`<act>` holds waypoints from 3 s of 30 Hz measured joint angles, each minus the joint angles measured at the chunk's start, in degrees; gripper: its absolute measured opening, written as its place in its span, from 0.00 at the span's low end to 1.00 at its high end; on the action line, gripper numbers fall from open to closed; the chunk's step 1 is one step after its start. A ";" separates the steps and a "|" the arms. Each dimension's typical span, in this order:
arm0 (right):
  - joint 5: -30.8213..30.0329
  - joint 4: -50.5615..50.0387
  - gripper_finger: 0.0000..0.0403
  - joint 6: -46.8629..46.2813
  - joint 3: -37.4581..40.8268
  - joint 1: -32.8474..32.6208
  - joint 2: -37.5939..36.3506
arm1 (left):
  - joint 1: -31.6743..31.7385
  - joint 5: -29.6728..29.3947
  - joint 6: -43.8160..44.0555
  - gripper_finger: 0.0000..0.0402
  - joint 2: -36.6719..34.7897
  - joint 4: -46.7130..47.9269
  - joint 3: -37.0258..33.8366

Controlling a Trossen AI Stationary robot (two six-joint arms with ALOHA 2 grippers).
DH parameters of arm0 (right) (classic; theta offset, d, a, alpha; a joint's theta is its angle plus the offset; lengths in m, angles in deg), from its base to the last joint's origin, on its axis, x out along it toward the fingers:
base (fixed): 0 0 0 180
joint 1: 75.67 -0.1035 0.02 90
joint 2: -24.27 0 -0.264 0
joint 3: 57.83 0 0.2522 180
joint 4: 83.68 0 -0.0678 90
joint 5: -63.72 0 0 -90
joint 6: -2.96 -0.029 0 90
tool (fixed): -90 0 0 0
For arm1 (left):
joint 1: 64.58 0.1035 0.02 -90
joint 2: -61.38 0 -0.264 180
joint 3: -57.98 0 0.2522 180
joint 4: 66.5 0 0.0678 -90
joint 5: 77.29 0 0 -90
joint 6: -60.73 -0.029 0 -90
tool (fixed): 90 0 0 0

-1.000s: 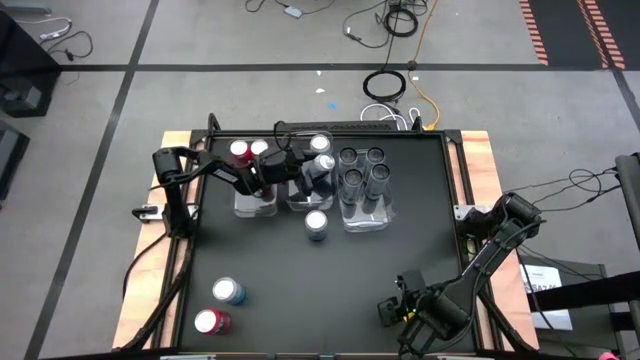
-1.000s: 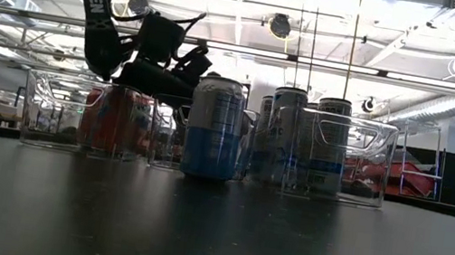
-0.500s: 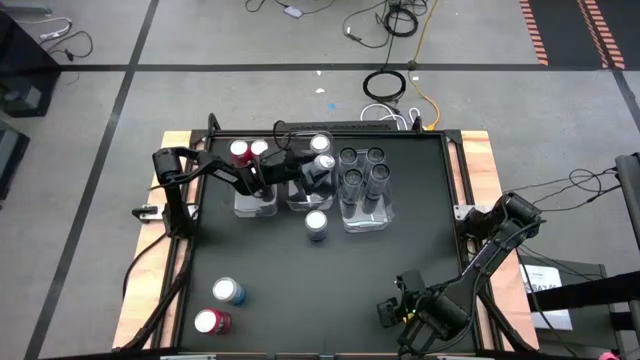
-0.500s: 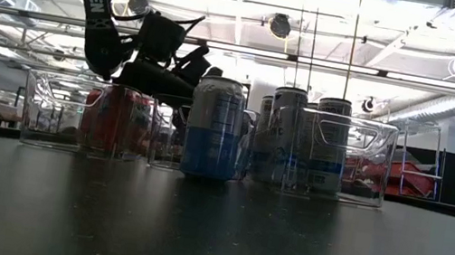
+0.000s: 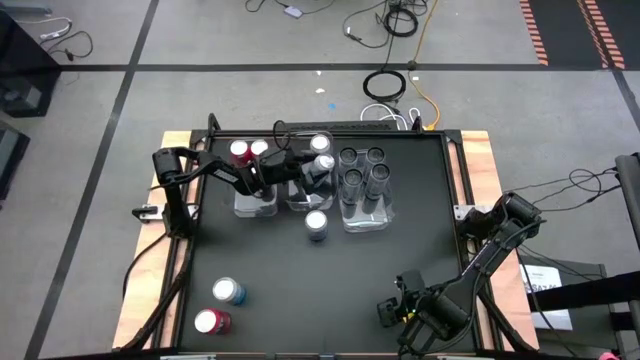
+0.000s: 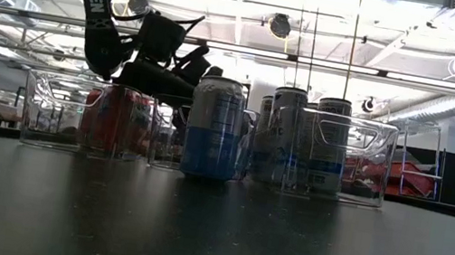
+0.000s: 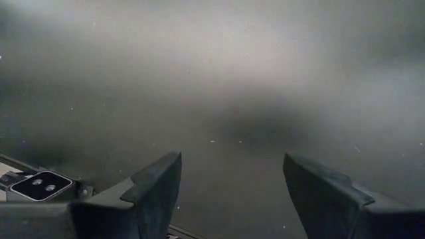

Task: Sort soda cans
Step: Put the blue and white soda can into the middle transparent bin

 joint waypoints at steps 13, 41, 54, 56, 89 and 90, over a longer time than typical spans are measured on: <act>0.00 -0.06 0.63 0.00 0.00 0.00 0.00 | 0.02 0.00 0.04 0.94 -0.15 -2.36 0.00; 0.02 -0.15 0.63 0.87 -0.02 -0.02 0.00 | 0.09 0.44 -0.41 0.94 -7.30 5.01 -0.07; -2.95 -0.39 0.63 1.55 -0.02 0.00 0.00 | 0.04 0.42 -6.11 0.94 -13.07 13.12 -0.07; -3.14 -0.36 0.63 1.57 -0.02 0.00 0.00 | 0.04 0.42 -6.16 0.94 -14.37 13.15 -0.07; -6.09 -0.67 0.63 5.14 -0.02 -0.02 0.00 | 0.09 -3.10 -15.35 0.94 -20.45 65.10 10.40; -6.08 -0.67 0.63 5.13 -0.02 -0.02 0.00 | 0.09 -3.12 -15.71 0.94 -19.24 66.23 11.06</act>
